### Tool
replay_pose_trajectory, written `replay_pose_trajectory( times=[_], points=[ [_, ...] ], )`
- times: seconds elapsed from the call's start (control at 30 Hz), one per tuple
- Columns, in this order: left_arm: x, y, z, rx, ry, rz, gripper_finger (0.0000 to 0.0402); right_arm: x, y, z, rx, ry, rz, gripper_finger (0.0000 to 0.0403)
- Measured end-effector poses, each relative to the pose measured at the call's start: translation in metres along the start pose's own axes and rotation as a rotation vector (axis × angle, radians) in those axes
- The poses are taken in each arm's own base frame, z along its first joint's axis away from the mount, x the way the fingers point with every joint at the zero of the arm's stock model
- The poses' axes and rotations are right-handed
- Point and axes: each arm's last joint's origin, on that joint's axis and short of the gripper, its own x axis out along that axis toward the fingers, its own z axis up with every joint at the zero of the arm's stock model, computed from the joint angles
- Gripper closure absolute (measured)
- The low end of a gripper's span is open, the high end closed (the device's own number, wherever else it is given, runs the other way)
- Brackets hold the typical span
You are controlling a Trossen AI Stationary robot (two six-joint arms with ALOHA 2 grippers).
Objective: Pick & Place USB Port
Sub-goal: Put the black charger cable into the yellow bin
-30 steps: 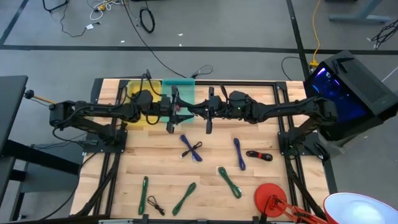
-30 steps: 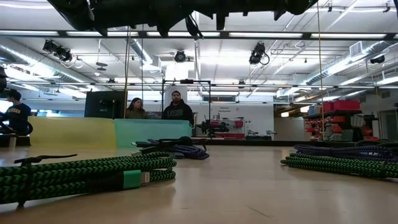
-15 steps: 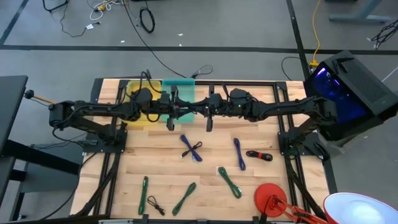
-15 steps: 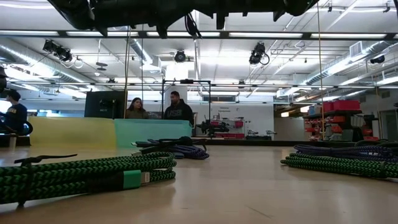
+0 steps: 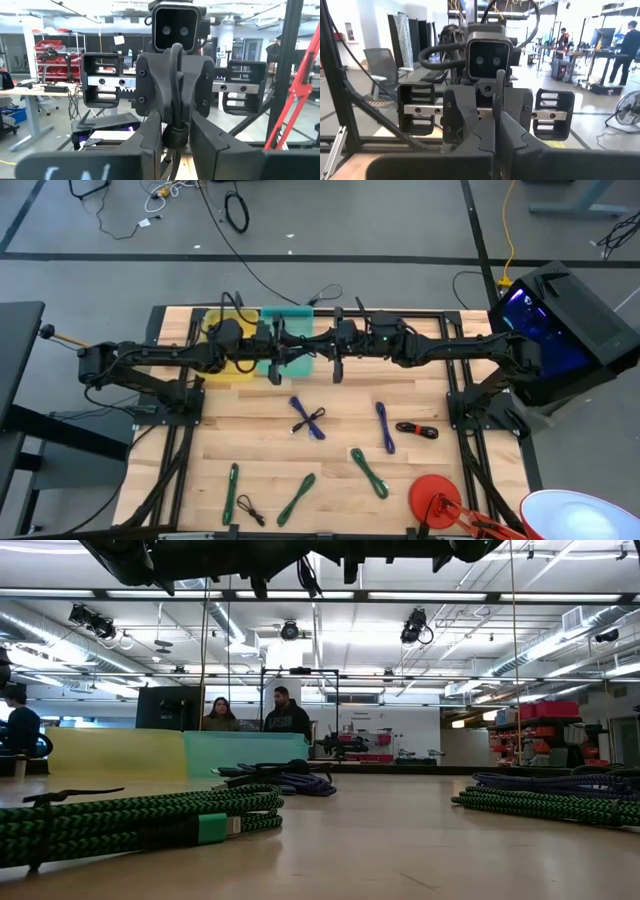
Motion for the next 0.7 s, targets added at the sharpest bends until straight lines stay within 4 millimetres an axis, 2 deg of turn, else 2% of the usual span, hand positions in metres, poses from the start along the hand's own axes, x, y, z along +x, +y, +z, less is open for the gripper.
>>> replay_pose_trajectory(
  times=[0.1, 0.33, 0.5, 0.6, 0.67, 0.7],
  points=[
    [0.0, 0.0, 0.0, 0.023, -0.003, 0.003, 0.0312, 0.0, -0.001, 0.001, -0.004, -0.011, -0.003, 0.0402],
    [0.0, 0.001, 0.001, 0.0, -0.013, 0.015, 0.0319, 0.001, -0.003, 0.008, -0.014, -0.009, -0.007, 0.0403],
    [0.0, 0.001, 0.001, -0.015, -0.01, 0.013, 0.0298, 0.002, -0.003, 0.009, -0.02, -0.014, -0.01, 0.0403],
    [-0.001, -0.002, -0.012, -0.042, 0.081, -0.064, 0.0282, -0.002, -0.01, 0.034, -0.061, -0.143, -0.086, 0.0402],
    [0.0, -0.004, -0.018, -0.055, 0.12, -0.122, 0.0273, -0.005, -0.015, 0.04, -0.053, -0.175, -0.106, 0.0402],
    [0.001, -0.005, -0.014, -0.045, 0.087, -0.128, 0.0269, -0.005, -0.017, 0.039, -0.04, -0.177, -0.1, 0.0402]
  ],
)
